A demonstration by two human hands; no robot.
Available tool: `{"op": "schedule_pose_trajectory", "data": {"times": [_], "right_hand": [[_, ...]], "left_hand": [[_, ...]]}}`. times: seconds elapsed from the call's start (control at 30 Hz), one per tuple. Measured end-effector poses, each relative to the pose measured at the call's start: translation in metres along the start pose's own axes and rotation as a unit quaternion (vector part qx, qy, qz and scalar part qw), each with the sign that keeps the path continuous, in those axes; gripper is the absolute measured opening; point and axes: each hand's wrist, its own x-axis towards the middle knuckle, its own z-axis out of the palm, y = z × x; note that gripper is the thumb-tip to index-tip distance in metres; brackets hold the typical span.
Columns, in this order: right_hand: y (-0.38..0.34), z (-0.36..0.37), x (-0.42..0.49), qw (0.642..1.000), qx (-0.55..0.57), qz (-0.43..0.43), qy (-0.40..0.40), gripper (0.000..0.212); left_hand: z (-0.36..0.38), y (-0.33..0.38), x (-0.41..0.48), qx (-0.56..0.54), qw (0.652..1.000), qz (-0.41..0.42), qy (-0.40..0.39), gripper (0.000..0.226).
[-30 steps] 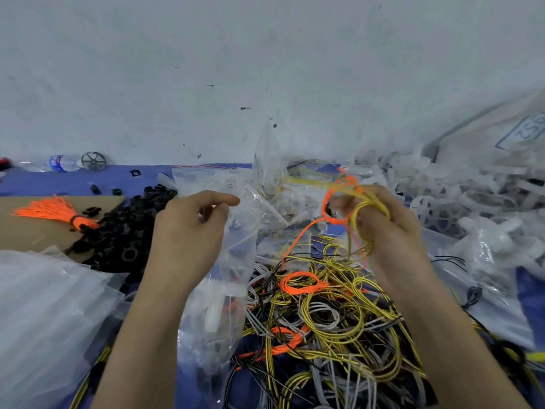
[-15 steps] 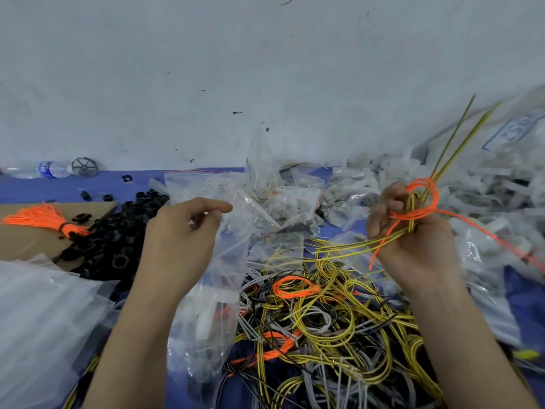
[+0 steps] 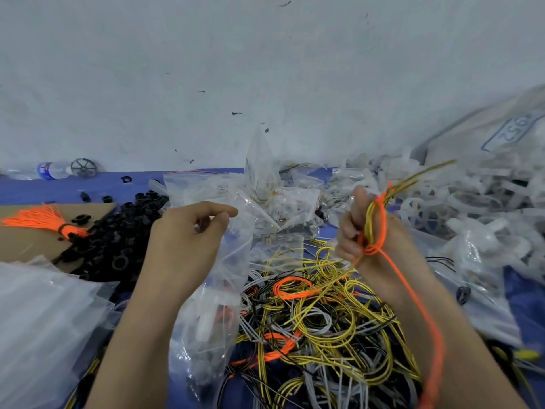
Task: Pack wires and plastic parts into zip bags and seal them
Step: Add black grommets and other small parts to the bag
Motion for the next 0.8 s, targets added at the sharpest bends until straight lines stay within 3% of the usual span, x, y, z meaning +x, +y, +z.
{"op": "schedule_pose_trajectory", "data": {"times": [0.1, 0.2, 0.27, 0.33, 0.4, 0.5, 0.57, 0.7, 0.8], "right_hand": [[-0.015, -0.001, -0.006, 0.998, 0.010, -0.055, 0.022, 0.047], [-0.027, -0.008, -0.014, 0.966, -0.175, -0.177, 0.065, 0.041], [-0.021, -0.007, -0.008, 0.893, -0.377, -0.242, 0.041, 0.031], [-0.005, 0.005, 0.006, 0.804, -0.551, -0.214, -0.066, 0.022], [0.022, 0.021, 0.023, 0.727, -0.647, -0.135, -0.184, 0.016], [0.068, 0.036, 0.038, 0.598, -0.754, -0.096, -0.255, 0.036], [0.089, 0.037, 0.038, 0.568, -0.775, -0.085, -0.263, 0.041], [0.098, 0.034, 0.032, 0.546, -0.791, -0.102, -0.259, 0.039], [0.093, 0.032, 0.027, 0.492, -0.817, -0.194, -0.231, 0.034]], "left_hand": [[-0.003, -0.001, 0.001, 0.003, 1.000, 0.005, 0.004, 0.026], [-0.006, -0.001, 0.002, 0.002, 1.000, 0.004, 0.004, 0.026], [-0.008, 0.000, 0.003, 0.001, 1.000, 0.006, 0.005, 0.027], [-0.010, -0.001, 0.003, 0.002, 1.000, 0.010, 0.007, 0.025], [-0.011, -0.002, 0.004, 0.009, 1.000, 0.010, 0.006, 0.024], [-0.015, -0.004, 0.005, 0.021, 1.000, -0.003, -0.013, 0.029], [-0.018, -0.004, 0.005, 0.035, 0.999, -0.012, -0.033, 0.028], [-0.020, -0.001, 0.003, 0.071, 0.996, -0.033, -0.037, 0.034], [-0.019, 0.003, 0.000, 0.097, 0.994, -0.045, -0.032, 0.033]]}}
